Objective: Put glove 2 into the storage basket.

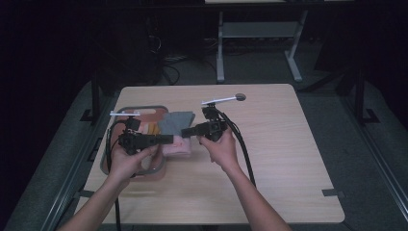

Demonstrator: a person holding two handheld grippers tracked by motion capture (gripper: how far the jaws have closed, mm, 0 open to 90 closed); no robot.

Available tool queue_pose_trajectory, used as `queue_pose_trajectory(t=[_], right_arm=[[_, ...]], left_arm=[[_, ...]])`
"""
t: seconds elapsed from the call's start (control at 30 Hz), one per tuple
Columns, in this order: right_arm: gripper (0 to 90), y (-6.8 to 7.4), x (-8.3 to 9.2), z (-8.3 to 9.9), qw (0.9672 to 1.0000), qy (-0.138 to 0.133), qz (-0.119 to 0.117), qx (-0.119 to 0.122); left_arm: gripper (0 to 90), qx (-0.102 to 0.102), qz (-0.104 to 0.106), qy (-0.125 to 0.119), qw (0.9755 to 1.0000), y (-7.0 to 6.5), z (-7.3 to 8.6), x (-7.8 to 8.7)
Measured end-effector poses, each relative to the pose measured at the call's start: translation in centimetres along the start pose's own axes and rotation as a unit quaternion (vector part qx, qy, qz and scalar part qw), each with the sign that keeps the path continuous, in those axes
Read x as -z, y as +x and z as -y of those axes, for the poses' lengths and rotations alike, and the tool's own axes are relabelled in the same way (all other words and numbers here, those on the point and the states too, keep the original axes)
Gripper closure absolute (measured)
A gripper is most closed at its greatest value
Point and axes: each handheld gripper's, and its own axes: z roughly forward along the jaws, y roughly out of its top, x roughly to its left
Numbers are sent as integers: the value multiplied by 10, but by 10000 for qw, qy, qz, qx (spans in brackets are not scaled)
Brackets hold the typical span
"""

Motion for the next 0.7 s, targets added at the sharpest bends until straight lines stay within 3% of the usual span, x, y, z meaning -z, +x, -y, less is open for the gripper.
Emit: queue_pose_trajectory(t=[0.43, 0.7], right_arm=[[773, 18, -26, -16, 9998, 35, -194, 98], [773, 23, -39, -21, 9996, 54, -279, 89]], left_arm=[[672, 66, -131, -88, 9999, 16, -2, 31], [677, 195, -189, -142, 9995, 30, 0, 41]])
